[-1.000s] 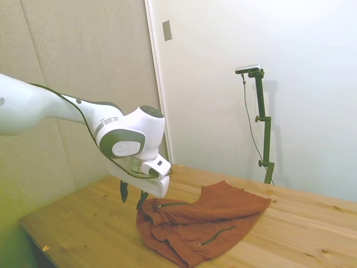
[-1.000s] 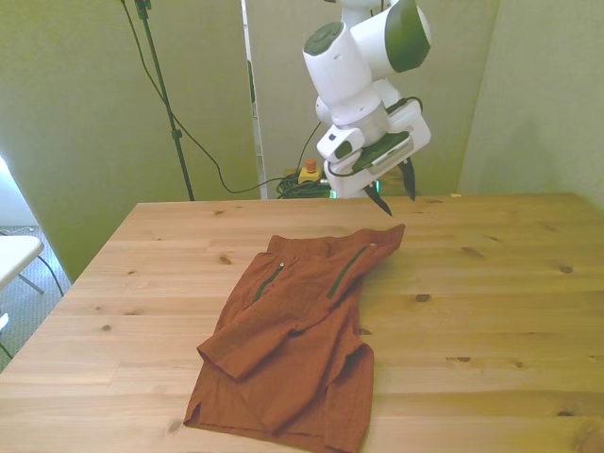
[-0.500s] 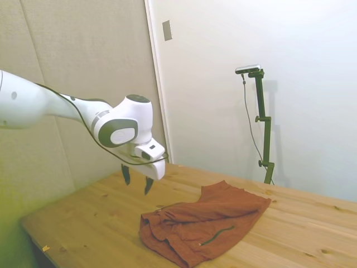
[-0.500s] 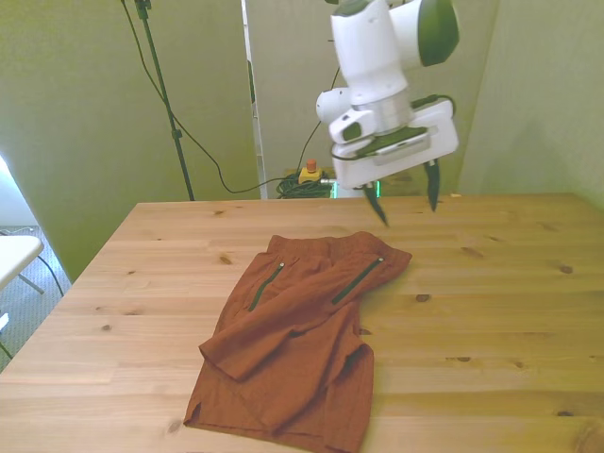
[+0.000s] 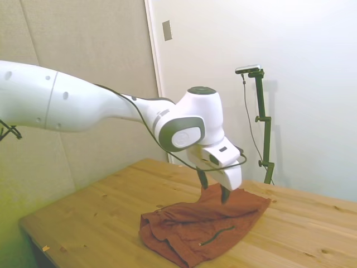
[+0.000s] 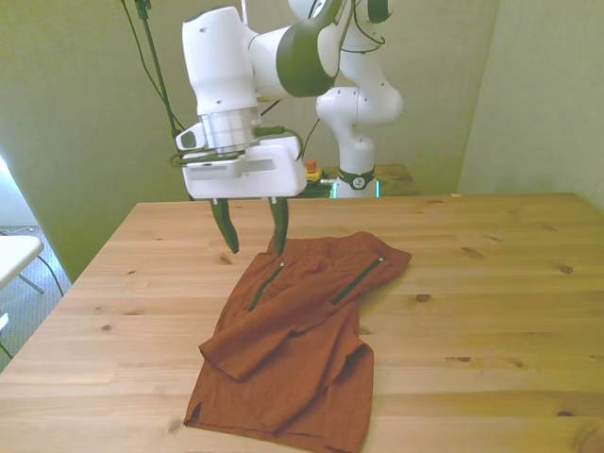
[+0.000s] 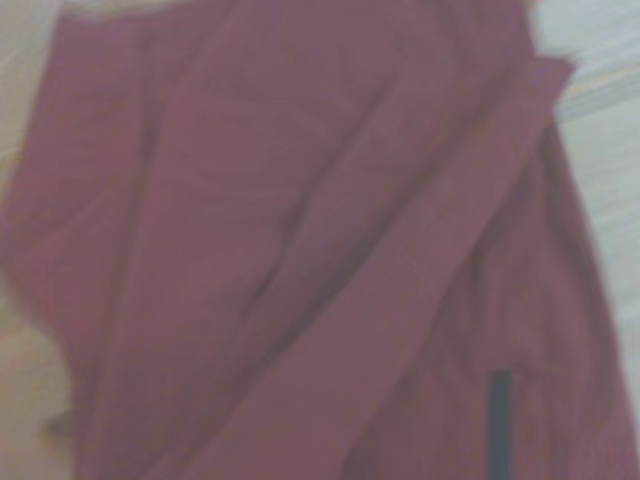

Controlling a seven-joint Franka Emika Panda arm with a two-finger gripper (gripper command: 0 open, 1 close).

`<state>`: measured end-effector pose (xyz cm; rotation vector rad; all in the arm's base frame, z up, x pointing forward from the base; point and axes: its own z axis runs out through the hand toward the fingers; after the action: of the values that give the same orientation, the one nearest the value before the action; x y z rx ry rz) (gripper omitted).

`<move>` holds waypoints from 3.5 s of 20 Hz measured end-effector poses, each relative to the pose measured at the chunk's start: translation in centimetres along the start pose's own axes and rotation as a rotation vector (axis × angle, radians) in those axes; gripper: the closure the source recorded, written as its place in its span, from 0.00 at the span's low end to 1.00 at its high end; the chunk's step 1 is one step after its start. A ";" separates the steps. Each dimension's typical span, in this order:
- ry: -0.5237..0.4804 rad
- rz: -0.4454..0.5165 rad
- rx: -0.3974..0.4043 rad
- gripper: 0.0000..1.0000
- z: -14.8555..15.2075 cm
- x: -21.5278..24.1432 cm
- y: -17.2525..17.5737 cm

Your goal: Unfold the shorts

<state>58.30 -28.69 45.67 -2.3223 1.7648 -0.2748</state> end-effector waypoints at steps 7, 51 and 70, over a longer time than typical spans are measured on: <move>0.022 0.145 0.018 0.00 1.5 0.5 -1.7; 0.041 0.215 0.104 1.00 8.1 4.4 -8.0; -0.027 -0.027 0.184 1.00 2.8 -15.1 -19.5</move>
<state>73.07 -8.86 48.11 -2.2111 1.6225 -0.3908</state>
